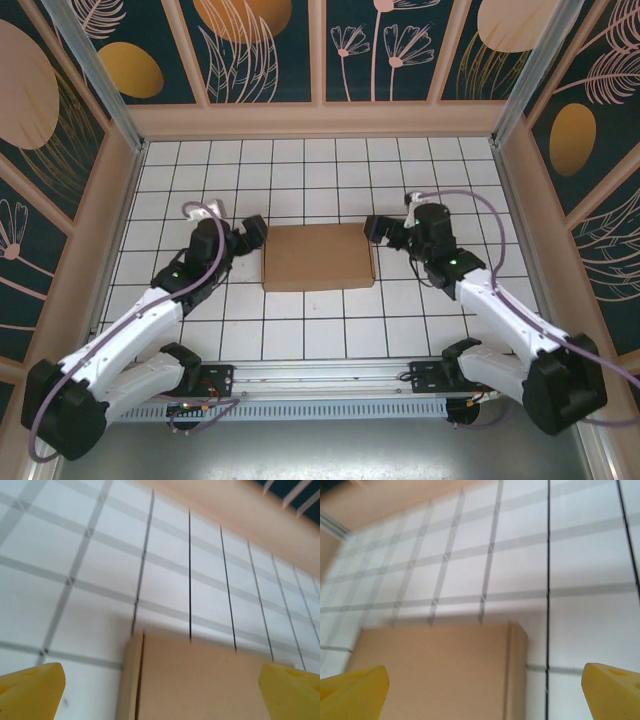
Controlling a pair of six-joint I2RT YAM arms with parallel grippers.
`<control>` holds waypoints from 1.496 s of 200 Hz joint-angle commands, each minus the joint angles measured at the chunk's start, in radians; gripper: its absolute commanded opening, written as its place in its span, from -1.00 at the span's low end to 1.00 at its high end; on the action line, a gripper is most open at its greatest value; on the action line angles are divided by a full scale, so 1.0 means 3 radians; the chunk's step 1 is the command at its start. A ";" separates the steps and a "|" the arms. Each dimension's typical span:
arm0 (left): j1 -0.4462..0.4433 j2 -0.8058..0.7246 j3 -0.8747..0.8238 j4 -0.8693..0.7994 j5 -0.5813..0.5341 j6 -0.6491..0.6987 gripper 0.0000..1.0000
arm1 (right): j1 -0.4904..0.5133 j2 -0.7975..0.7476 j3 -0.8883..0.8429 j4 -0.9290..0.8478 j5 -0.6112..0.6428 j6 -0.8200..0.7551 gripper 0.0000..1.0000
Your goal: Fold the paper box
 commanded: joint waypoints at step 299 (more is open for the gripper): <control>0.1722 0.1900 -0.1393 0.4597 0.0631 0.2149 0.98 | -0.1629 0.1749 -0.1533 0.4521 -0.0009 -0.1244 0.98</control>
